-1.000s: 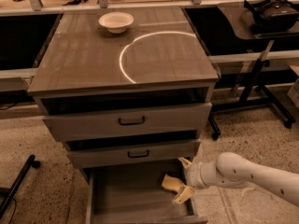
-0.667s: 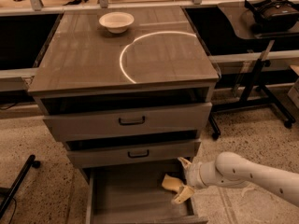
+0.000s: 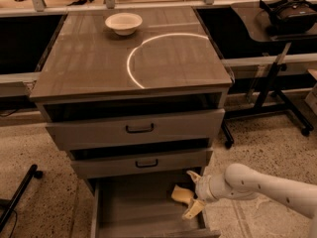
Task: Pick sponge from bottom drawer and place on counter
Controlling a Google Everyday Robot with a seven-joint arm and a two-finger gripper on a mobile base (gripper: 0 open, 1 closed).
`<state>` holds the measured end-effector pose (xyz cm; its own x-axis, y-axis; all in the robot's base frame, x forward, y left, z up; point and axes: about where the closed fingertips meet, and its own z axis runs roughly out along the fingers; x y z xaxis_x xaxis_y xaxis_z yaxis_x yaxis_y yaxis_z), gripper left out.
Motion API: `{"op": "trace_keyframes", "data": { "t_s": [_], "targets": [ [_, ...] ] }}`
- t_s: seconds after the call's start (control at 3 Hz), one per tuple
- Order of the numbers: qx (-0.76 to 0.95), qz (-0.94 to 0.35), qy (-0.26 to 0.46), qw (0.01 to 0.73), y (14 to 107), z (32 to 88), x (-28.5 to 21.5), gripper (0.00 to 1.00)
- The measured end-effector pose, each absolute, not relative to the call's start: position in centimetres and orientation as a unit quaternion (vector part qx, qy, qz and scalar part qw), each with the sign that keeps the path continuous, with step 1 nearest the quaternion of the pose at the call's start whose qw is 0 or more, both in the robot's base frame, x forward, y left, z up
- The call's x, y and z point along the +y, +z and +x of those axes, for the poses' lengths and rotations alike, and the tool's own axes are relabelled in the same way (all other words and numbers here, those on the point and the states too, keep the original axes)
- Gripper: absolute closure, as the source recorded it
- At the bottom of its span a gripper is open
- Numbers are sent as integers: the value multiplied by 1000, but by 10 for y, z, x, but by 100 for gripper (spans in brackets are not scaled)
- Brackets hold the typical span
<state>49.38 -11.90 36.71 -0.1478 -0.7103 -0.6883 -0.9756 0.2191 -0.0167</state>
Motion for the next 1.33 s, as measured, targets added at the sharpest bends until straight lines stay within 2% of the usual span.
{"op": "trace_keyframes", "data": {
  "t_s": [1.33],
  "targets": [
    [741,-568,244,262,230,511,-127,0]
  ]
}}
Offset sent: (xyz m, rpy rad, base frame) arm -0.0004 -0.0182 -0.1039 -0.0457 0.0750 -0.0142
